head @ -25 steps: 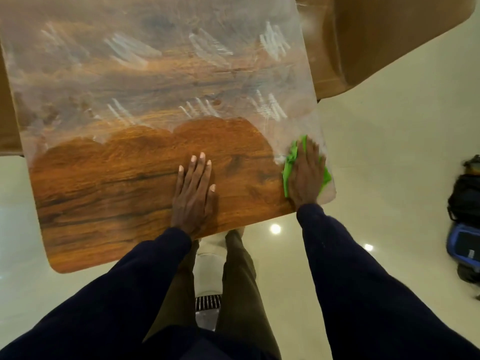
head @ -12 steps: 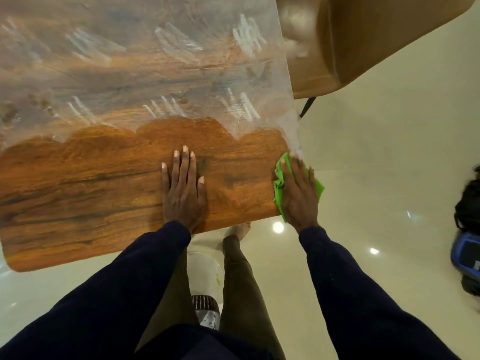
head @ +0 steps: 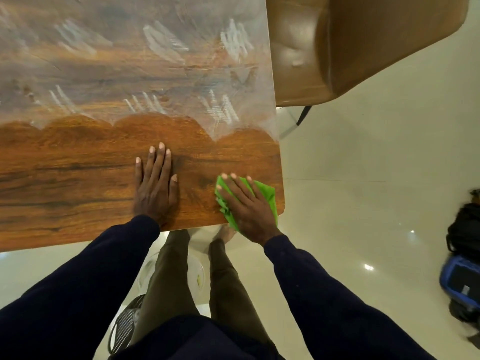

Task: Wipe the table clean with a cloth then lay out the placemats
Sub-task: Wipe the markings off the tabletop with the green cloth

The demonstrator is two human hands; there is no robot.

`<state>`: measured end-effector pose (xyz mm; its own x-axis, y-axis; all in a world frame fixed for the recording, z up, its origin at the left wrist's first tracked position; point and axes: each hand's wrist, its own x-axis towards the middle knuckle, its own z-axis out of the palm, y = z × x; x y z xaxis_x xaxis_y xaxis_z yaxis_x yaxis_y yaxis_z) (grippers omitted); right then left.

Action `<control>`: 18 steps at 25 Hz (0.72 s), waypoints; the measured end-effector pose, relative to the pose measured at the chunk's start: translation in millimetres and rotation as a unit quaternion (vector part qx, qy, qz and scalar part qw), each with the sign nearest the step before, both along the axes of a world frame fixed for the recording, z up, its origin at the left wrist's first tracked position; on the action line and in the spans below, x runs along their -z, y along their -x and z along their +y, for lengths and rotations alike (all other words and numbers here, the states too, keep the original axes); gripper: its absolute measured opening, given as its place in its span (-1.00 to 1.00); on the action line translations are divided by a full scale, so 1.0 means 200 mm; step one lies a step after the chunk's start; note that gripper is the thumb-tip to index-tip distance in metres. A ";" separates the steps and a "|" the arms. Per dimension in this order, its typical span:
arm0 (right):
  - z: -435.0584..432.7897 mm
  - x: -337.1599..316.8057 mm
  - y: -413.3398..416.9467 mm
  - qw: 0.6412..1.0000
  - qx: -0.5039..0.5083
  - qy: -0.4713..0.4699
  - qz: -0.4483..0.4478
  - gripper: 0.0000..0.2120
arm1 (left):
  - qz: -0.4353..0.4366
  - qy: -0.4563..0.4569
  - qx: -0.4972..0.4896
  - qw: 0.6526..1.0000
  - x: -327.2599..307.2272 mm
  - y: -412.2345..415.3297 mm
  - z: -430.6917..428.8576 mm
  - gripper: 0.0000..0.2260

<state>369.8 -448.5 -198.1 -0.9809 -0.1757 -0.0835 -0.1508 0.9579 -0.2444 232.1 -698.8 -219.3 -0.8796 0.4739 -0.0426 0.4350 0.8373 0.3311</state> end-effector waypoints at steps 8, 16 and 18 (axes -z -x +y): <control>0.24 -0.03 0.65 0.979 0.202 -0.016 0.023 -0.45 | 0.023 -0.004 0.000 1.000 0.01 -0.01 0.00 -0.45; -0.06 -0.03 0.44 0.996 -0.088 -0.008 0.002 -0.43 | 0.046 0.000 0.002 0.999 0.00 0.00 0.00 -0.45; 0.15 -0.03 0.30 0.988 -0.155 -0.022 0.000 -0.40 | 0.045 -0.003 -0.005 0.999 0.00 0.01 0.01 -0.45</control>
<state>310.7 -418.4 -191.1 -0.8806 -0.4636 -0.0985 -0.4381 0.8755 -0.2039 230.7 -697.5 -220.1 -0.8846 0.4647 0.0394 0.4546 0.8403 0.2955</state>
